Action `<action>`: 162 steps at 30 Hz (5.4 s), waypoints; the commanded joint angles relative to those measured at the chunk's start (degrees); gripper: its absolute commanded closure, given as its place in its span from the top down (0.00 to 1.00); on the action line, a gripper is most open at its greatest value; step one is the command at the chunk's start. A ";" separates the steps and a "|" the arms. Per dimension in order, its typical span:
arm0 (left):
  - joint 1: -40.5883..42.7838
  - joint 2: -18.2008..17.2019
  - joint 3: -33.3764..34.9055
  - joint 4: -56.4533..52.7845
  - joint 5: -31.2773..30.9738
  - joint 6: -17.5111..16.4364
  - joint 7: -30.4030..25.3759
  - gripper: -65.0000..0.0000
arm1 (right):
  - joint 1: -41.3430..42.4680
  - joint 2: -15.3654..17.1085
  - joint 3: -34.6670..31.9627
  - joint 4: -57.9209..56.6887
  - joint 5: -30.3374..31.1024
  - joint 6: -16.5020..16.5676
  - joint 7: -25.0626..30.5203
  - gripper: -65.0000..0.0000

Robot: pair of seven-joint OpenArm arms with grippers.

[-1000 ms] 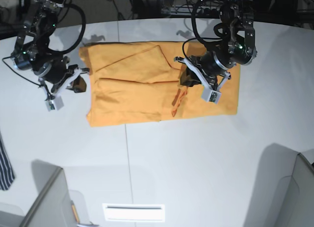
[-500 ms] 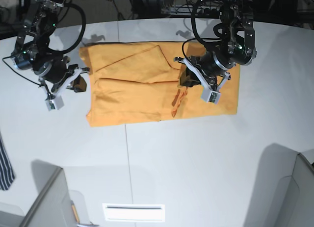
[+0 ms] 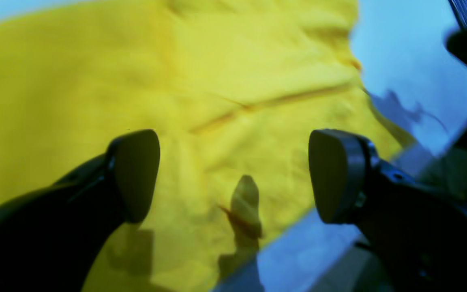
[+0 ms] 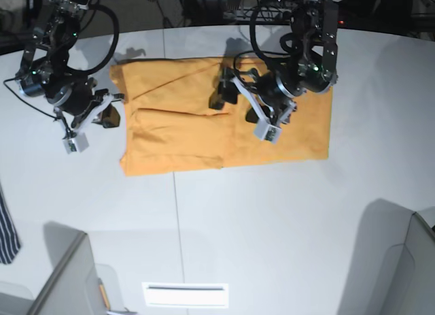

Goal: Fold the T-shirt properly
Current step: 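Lay the folded end onto the strip middle and press with the left gripper, then release the shirt with the left gripper and raise it away, then grasp the strip end with the right gripper and fold it toward the left gripper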

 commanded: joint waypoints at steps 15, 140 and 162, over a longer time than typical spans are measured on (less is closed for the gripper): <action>6.79 -2.97 -32.77 3.20 -0.78 -1.15 -1.09 0.00 | 5.57 0.74 0.44 -11.31 0.85 0.30 -2.21 0.65; 0.11 -4.90 -27.05 -10.07 13.72 -11.79 -1.35 0.00 | 28.34 -16.05 -69.28 -19.84 -4.52 -56.67 11.68 0.00; 3.01 -10.79 -60.37 -4.27 13.46 -15.75 -0.92 0.00 | 40.74 -16.93 -87.30 -27.22 18.60 -48.67 29.97 0.63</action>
